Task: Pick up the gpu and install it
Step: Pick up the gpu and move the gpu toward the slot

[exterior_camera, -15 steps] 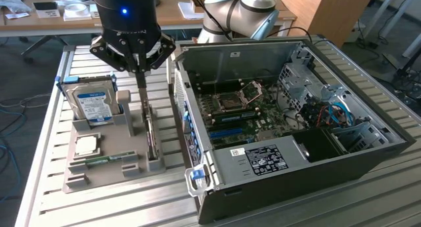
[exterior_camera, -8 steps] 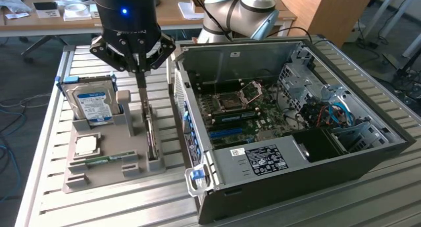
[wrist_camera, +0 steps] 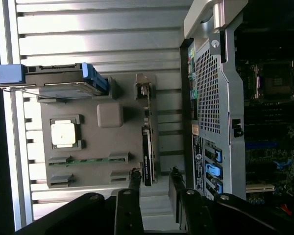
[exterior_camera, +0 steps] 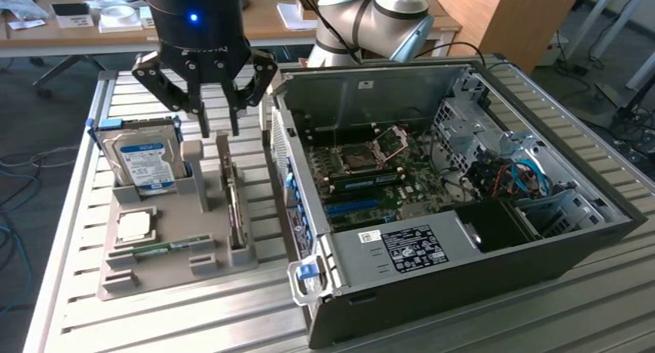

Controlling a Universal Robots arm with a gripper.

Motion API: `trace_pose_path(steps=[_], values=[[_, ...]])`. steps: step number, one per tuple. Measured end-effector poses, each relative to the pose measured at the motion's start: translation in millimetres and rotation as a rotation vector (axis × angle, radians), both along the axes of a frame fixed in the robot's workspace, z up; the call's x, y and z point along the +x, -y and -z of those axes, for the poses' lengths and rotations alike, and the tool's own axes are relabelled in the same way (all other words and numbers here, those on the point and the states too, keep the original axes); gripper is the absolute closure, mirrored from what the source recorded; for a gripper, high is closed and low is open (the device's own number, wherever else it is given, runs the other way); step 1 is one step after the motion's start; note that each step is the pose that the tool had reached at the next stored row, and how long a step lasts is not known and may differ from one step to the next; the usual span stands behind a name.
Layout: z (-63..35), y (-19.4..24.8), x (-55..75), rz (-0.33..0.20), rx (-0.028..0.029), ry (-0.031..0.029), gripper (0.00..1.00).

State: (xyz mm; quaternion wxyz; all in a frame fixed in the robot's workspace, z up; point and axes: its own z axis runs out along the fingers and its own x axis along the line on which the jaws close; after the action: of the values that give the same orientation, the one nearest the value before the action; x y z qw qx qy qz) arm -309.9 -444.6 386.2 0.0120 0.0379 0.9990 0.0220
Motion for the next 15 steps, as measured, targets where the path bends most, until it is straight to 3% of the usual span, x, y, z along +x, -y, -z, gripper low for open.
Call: trace_pose_path(steps=[3,4,15], values=[[0.0,0.0,0.0,0.000,0.0000,0.0000,0.59],[0.0,0.0,0.0,0.000,0.0000,0.0000,0.53],[15.8,0.0,0.0,0.000,0.0000,0.0000,0.53]])
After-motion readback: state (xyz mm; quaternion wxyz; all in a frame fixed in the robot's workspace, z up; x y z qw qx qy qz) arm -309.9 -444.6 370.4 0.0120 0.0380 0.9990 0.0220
